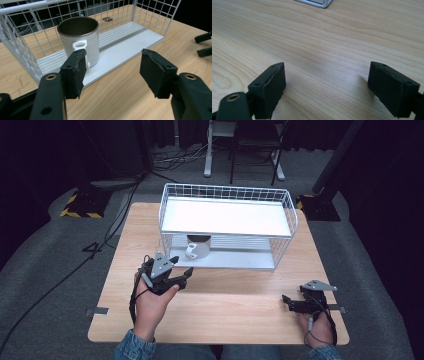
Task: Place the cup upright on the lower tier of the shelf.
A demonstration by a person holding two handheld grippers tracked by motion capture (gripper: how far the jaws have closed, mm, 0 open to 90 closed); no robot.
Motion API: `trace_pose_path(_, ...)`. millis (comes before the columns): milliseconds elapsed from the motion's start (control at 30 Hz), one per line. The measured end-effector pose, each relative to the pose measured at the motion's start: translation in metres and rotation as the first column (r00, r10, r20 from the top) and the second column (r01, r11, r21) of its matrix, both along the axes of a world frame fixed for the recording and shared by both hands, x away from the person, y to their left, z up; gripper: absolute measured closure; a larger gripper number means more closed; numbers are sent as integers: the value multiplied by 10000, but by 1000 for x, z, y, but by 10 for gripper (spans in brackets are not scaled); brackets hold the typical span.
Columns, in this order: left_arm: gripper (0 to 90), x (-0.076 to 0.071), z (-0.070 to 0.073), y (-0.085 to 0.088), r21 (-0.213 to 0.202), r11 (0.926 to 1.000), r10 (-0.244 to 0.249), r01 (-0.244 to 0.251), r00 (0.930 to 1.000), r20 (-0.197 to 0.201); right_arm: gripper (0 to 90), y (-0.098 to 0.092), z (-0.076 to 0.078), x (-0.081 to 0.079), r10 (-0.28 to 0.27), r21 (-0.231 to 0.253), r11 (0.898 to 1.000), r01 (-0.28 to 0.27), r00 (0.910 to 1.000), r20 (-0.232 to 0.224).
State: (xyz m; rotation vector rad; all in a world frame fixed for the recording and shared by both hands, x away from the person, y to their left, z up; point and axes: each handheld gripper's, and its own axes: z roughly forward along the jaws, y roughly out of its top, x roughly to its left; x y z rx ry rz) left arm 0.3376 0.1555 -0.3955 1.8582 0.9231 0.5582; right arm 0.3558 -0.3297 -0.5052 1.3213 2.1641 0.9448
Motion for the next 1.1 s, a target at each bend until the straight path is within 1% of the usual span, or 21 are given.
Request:
trace_pose_path(67, 353, -1, 0, 3, 65, 10000, -46, 46, 10000, 16, 149, 0, 0, 0, 1, -1, 10000, -1, 10000, 1)
trace_pose_path(100, 342, -4, -1, 8, 97, 9999, -102, 102, 9999, -31, 149, 0, 0, 0, 1, -2, 10000, -1, 10000, 2)
trace_pose_path(200, 324, -6, -3, 17, 224, 9997, -114, 113, 9999, 39, 149, 0, 0, 0, -2, -1, 10000, 2, 10000, 1)
trace_pose_path(233, 321, -6, -3, 17, 224, 9997, -114, 113, 9999, 39, 149, 0, 0, 0, -2, -1, 10000, 2, 10000, 1)
trace_pose_path(267, 318, -9, -4, 24, 300, 9995, -102, 101, 9999, 35, 149, 0, 0, 0, 0, -1, 10000, 0, 10000, 3)
trace_pose_path(300, 314, -10, -5, 27, 227, 9997, -89, 89, 10000, 5, 149, 0, 0, 0, -1, 0, 10000, 1, 10000, 2)
trace_pose_path(367, 300, -12, -5, 31, 244, 9996, -104, 104, 9999, 4, 149, 0, 0, 0, 1, -2, 10000, -1, 10000, 2)
trace_pose_path(400, 296, -15, -7, 37, 307, 9994, -142, 143, 9999, -28, 149, 0, 0, 0, 1, -1, 10000, -1, 10000, 2)
trace_pose_path(500, 282, -18, -10, 49, 337, 9994, -84, 94, 9995, -314, 149, 0, 0, 0, -1, 0, 10000, 1, 10000, 4)
trace_pose_path(533, 271, -19, -11, 55, 251, 9997, -47, 56, 9993, -378, 149, 0, 0, 0, 1, 0, 10000, -1, 10000, 3)
trace_pose_path(600, 265, -20, -11, 58, 190, 9998, -23, 30, 9992, -409, 149, 0, 0, 0, -2, -1, 10000, 2, 10000, 2)
trace_pose_path(633, 253, -21, -13, 67, 154, 9999, 6, 1, 9989, -471, 149, 0, 0, 0, 2, -2, 10000, -2, 10000, 4)
trace_pose_path(700, 230, -22, -14, 70, 185, 9998, -11, 20, 9987, -501, 149, 0, 0, 0, -1, 0, 10000, 1, 10000, 2)
trace_pose_path(767, 224, -23, -18, 78, 276, 9996, -55, 74, 9976, -690, 149, 0, 0, 0, -2, 0, 10000, 2, 10000, 2)
trace_pose_path(800, 204, -23, -22, 83, 412, 9991, -74, 108, 9965, -831, 149, 0, 0, 0, 0, -2, 10000, 0, 10000, 3)
trace_pose_path(833, 198, -23, -22, 83, 412, 9991, -74, 108, 9965, -831, 149, 0, 0, 0, 0, -2, 10000, 0, 10000, 3)
trace_pose_path(867, 198, -23, -24, 87, 582, 9982, -109, 162, 9958, -911, 149, 0, 0, 0, -1, -2, 10000, 1, 10000, 2)
trace_pose_path(933, 183, -22, -30, 93, 664, 9977, -79, 157, 9931, -1168, 149, 0, 0, 0, -1, -2, 10000, 1, 10000, 4)
trace_pose_path(1000, 178, -22, -32, 95, 694, 9975, -63, 150, 9923, -1237, 149, 0, 0, 0, 1, -3, 10000, -1, 10000, 5)
trace_pose_path(1033, 178, -22, -35, 98, 646, 9978, -25, 117, 9900, -1407, 149, 0, 0, 0, 1, -3, 10000, -1, 10000, 4)
trace_pose_path(1100, 166, -20, -41, 102, 759, 9971, 45, 83, 9859, -1676, 149, 0, 0, 0, 1, -2, 10000, -1, 10000, 4)
